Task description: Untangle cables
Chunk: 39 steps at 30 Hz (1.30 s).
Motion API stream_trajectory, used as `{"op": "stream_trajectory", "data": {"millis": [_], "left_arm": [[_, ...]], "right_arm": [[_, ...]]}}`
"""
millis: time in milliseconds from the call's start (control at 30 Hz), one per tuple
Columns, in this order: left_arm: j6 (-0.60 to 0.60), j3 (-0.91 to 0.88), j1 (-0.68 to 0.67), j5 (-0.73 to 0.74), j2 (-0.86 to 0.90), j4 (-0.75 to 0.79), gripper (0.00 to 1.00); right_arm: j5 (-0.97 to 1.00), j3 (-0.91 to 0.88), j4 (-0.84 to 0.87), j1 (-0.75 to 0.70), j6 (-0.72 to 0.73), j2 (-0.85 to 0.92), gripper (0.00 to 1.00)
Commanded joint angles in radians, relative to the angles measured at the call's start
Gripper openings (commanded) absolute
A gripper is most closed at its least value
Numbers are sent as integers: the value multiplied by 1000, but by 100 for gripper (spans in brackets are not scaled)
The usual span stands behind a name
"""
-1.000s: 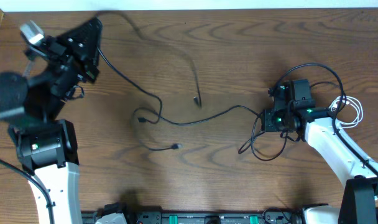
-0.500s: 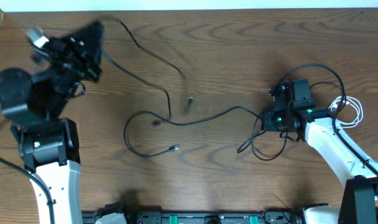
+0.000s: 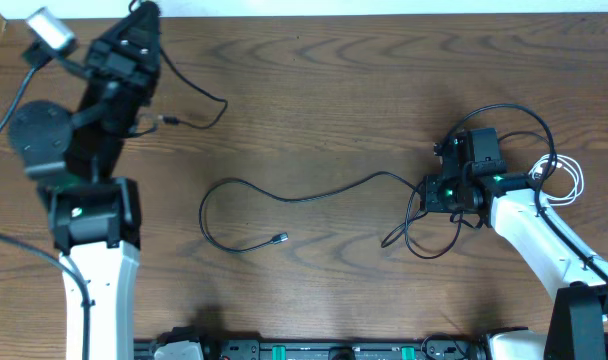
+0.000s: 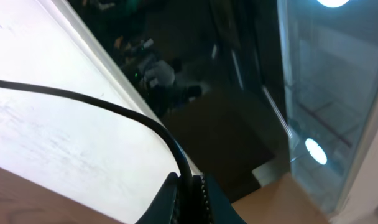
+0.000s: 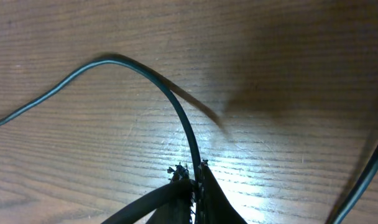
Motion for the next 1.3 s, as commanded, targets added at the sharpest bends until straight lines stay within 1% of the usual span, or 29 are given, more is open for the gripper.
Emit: {"op": "stream_trajectory", "data": {"millis": [0, 67, 133, 267, 400, 467, 533, 700, 800, 900, 967, 1000, 1100, 1167, 1267], "left_arm": [[115, 13, -78, -28, 46, 18, 8], [189, 13, -136, -31, 89, 46, 8], [237, 13, -190, -54, 138, 75, 8], [243, 13, -292, -138, 261, 149, 8], [247, 13, -372, -180, 375, 248, 8], [247, 14, -402, -193, 427, 268, 8], [246, 13, -422, -191, 471, 257, 8], [248, 13, -469, -188, 550, 151, 8], [299, 13, -488, -189, 581, 80, 8], [374, 13, -491, -218, 592, -27, 8], [413, 13, -491, -277, 594, -106, 8], [426, 13, -491, -328, 594, -151, 8], [430, 13, -491, -453, 594, -267, 8], [430, 13, -491, -491, 594, -332, 8], [430, 13, -491, -499, 594, -402, 8]], "right_arm": [[0, -2, -3, 10, 16, 7, 1], [0, -2, -3, 10, 20, 7, 1], [0, -2, -5, 10, 19, 7, 2], [0, -3, -19, 10, 19, 7, 2], [0, -3, -26, 10, 19, 7, 2], [0, -3, -26, 10, 19, 7, 3], [0, -3, -26, 10, 19, 7, 3], [0, -3, -22, 10, 19, 7, 7], [0, -3, -16, 10, 19, 7, 7], [1, -3, -15, 10, 19, 7, 7], [1, -3, -14, 10, 19, 7, 8], [1, -3, -14, 10, 19, 7, 8], [1, -3, -12, 10, 19, 7, 9], [1, -3, -7, 10, 19, 7, 10], [1, -3, 1, 10, 19, 7, 10]]}}
